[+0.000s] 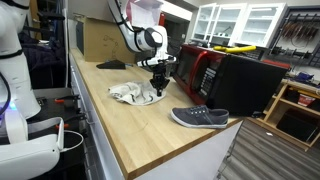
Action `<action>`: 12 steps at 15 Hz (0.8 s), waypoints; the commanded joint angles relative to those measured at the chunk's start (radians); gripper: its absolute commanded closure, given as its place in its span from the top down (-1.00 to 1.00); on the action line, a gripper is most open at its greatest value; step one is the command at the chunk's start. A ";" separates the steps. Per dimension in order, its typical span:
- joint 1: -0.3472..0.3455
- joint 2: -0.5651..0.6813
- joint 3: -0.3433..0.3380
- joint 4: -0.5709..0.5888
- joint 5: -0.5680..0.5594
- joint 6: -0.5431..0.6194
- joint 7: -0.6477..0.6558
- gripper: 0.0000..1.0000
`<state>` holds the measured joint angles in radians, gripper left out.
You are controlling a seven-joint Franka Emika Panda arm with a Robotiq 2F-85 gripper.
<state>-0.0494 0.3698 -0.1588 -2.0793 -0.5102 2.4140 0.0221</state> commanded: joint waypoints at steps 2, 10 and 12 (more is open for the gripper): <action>-0.026 0.026 0.011 0.047 0.086 -0.041 -0.078 -1.00; -0.042 0.067 -0.022 0.113 0.069 -0.023 -0.066 -1.00; -0.046 0.076 -0.026 0.125 0.070 -0.020 -0.065 -1.00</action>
<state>-0.0907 0.4231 -0.1782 -1.9944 -0.4439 2.4033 -0.0313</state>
